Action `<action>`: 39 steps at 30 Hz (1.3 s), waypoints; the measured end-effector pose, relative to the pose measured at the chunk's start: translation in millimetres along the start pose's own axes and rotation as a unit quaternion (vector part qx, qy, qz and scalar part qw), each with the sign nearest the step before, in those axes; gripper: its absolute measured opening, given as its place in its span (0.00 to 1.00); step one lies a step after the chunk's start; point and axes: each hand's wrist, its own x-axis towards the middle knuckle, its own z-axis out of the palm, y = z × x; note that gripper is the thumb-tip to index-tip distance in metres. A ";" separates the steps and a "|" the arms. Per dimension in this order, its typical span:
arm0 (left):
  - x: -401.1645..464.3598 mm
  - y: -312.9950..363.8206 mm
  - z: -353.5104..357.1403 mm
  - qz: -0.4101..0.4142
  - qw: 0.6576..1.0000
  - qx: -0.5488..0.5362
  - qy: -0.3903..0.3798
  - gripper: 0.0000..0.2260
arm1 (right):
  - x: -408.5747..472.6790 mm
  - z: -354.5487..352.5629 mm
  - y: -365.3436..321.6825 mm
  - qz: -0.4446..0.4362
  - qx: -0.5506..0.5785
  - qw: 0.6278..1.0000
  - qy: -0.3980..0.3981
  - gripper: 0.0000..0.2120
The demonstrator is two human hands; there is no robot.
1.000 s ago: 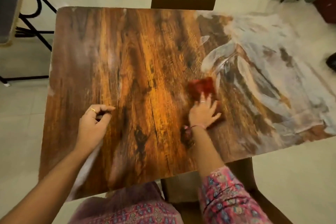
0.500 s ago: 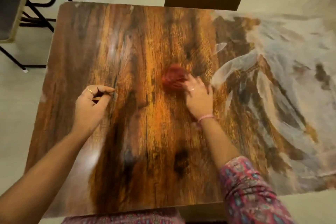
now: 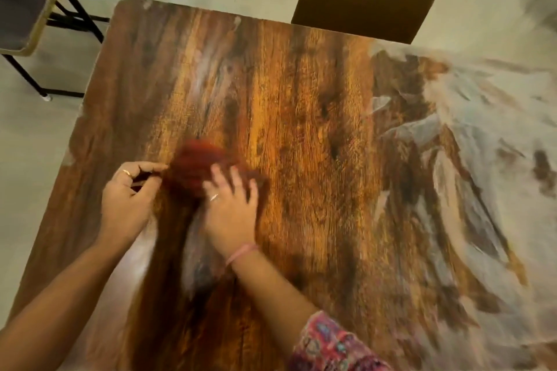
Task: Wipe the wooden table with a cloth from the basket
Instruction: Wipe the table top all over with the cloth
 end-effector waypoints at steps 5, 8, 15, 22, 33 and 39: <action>12.8 10.2 2.1 0.029 0.999 -0.003 0.013 0.16 | -3.6 28.7 -24.7 -0.317 -0.041 0.925 -0.205 0.21; 18.4 10.5 7.5 0.043 0.999 0.013 0.005 0.17 | 70.1 22.8 8.6 -0.304 -0.046 0.934 -0.183 0.21; 13.0 9.1 11.8 0.043 0.999 0.009 -0.019 0.18 | 176.4 -50.7 194.3 0.130 -0.017 0.990 -0.049 0.20; 9.2 0.3 10.0 0.033 0.998 -0.002 -0.044 0.17 | 141.4 -92.8 286.1 0.432 0.014 0.902 0.017 0.22; 16.0 -28.9 -45.2 -0.014 0.998 -0.061 0.019 0.15 | 225.7 -21.8 89.1 0.251 0.047 0.965 -0.054 0.21; 31.2 -57.3 -83.9 -0.058 0.991 -0.100 0.060 0.15 | 210.8 35.3 -56.4 0.106 0.029 0.987 -0.114 0.21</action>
